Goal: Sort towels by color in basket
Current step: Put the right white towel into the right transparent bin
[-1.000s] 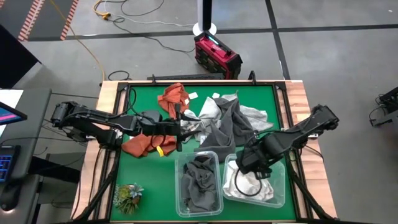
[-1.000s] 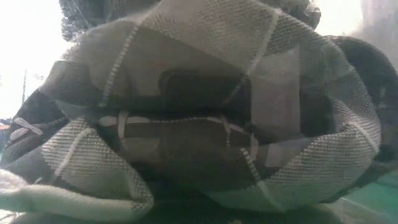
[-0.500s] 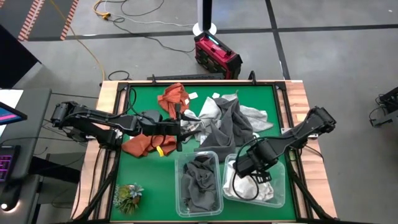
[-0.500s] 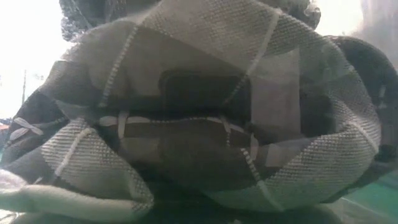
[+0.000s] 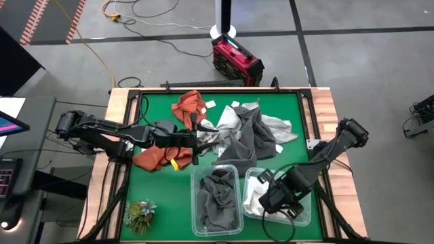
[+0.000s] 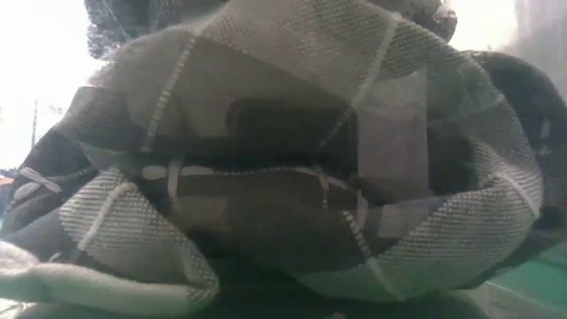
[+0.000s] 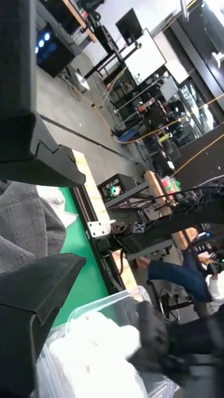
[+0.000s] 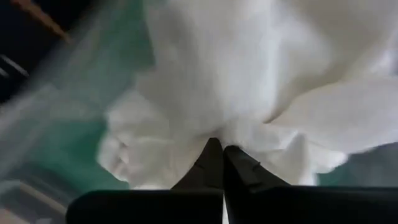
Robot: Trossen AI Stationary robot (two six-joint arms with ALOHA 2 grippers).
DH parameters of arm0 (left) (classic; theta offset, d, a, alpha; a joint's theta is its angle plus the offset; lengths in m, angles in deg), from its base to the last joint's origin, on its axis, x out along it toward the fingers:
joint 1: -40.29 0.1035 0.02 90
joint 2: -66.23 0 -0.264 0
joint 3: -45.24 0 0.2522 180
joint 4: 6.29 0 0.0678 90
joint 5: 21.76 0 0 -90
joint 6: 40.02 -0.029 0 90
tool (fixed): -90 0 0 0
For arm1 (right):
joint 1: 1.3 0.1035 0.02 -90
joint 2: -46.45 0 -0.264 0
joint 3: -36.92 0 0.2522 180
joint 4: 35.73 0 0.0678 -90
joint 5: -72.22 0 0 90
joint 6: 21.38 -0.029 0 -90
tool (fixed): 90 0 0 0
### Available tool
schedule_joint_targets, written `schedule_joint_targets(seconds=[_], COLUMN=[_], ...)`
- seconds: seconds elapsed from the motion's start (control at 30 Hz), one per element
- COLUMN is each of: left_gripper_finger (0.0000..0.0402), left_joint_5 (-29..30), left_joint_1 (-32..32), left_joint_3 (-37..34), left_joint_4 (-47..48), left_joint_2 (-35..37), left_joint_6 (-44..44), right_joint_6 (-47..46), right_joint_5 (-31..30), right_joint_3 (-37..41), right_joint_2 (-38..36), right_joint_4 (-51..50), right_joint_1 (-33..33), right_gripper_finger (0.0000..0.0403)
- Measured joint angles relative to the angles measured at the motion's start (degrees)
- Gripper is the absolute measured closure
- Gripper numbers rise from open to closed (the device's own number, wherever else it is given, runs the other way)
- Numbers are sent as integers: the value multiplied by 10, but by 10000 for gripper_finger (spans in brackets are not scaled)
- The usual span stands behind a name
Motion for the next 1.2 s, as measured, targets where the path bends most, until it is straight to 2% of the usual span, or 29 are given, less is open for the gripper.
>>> schedule_joint_targets(seconds=[0.13,0.23,0.4,0.57,0.7,0.83,1.03,1.2], left_gripper_finger=[228,228,228,228,228,228,228,228], left_joint_5=[0,0,2,5,7,7,8,8], left_joint_1=[0,0,0,0,0,0,0,0], left_joint_3=[0,0,0,0,0,0,0,0], left_joint_4=[2,5,4,4,5,10,9,8], left_joint_2=[0,0,0,0,0,0,0,0], left_joint_6=[0,0,-1,-3,-4,-4,-3,-2], right_joint_6=[6,12,24,14,-33,-90,-123,-136], right_joint_5=[-4,-23,1,4,4,9,11,-26], right_joint_3=[101,170,212,196,172,141,49,-46], right_joint_2=[0,-3,2,1,1,1,1,0], right_joint_4=[67,128,150,143,123,69,-44,-146], right_joint_1=[4,8,10,11,11,11,6,-7], right_gripper_finger=[373,380,383,343,309,254,159,137])
